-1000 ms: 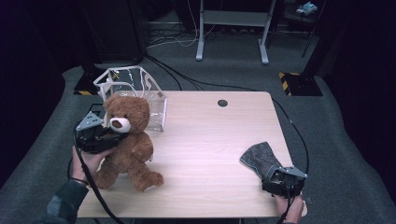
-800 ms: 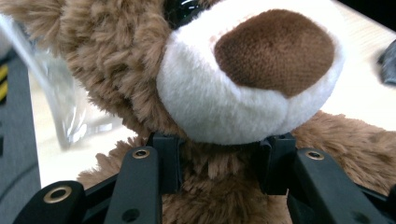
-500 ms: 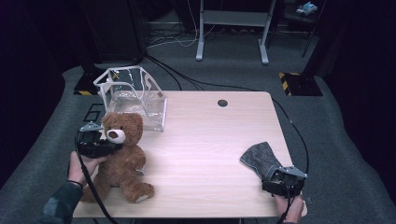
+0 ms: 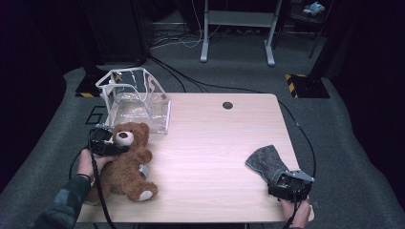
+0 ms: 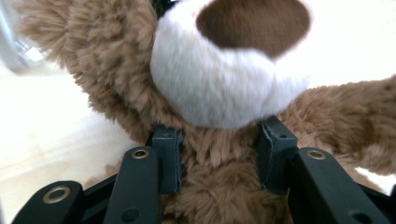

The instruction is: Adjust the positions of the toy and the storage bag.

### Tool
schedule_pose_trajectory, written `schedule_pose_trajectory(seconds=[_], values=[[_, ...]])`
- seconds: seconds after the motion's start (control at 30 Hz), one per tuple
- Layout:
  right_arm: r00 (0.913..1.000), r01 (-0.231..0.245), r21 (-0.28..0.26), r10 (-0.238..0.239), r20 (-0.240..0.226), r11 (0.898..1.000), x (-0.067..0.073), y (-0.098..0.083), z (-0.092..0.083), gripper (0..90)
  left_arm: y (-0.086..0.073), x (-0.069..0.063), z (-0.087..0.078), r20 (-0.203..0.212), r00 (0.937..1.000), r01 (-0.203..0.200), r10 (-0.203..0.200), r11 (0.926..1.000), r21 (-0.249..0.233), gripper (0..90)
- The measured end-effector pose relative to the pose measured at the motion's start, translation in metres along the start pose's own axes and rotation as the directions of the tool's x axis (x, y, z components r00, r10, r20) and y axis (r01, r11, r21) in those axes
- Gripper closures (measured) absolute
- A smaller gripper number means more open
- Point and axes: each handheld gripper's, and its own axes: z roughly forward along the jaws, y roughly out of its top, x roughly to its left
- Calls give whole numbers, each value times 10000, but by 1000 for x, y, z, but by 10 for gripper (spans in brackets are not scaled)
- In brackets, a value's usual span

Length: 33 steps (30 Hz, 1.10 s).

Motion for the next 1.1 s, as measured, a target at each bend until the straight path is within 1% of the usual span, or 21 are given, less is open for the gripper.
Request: schedule_pose_trajectory(seconds=[0.03,0.1,0.13,0.17,0.27,0.47,0.5,0.63,0.7,0.8,0.87,0.93,0.97,1.0,1.03,1.07,1.1], values=[[10000,1,-2,-1,0,10000,0,0,0,0,-1,1,2,120,9999,90,-90,10000,-16,581],[10000,-1,2,1,1,10000,0,0,0,0,-2,0,2,80,10000,-35,36,10000,-60,581],[10000,6,1,-6,1,10000,0,0,0,0,-2,-1,1,153,9999,-23,22,10000,54,581],[10000,-3,0,3,2,10000,0,0,0,0,-2,0,1,198,9998,-100,98,9999,102,581],[10000,1,0,-1,4,10000,0,0,0,0,-5,0,-1,287,9995,-157,153,9998,145,579],[10000,1,0,-1,3,10000,0,0,0,0,-11,-1,-5,347,9994,-75,71,9999,122,572],[10000,0,1,0,5,10000,0,0,0,0,-15,-2,-5,349,9994,-22,22,10000,9,570],[10000,2,0,-2,3,10000,0,0,0,0,-18,-4,-8,358,9993,-96,96,10000,-11,563],[10000,-2,-6,2,-1,10000,0,0,0,0,-18,-4,-10,375,9992,-109,108,9999,23,544],[10000,-2,-5,2,-6,10000,0,0,0,0,-15,-5,-13,233,9997,-74,74,10000,-10,472],[10000,0,-6,0,-4,10000,0,0,0,0,-13,-6,-15,232,9997,-83,83,10000,9,395],[10000,-1,-5,1,-2,10000,0,0,0,0,-8,-12,-22,28,9999,-125,125,9998,-164,314],[10000,3,-5,-3,-4,10000,0,0,0,0,-7,-13,-25,-35,9999,-148,147,9997,-205,289],[10000,1,-3,-1,-4,10000,0,0,0,0,-5,-14,-29,-160,9995,-261,256,9992,-299,267],[10000,1,-3,-1,-4,10000,0,0,0,0,-5,-14,-29,-160,9995,-261,256,9992,-299,227],[10000,-1,-4,1,-5,10000,0,0,0,0,-2,-18,-37,-297,9992,-269,254,9983,-523,205],[10000,2,-6,-2,-6,10000,0,0,0,0,0,-19,-42,-415,9988,-272,243,9971,-705,190]])
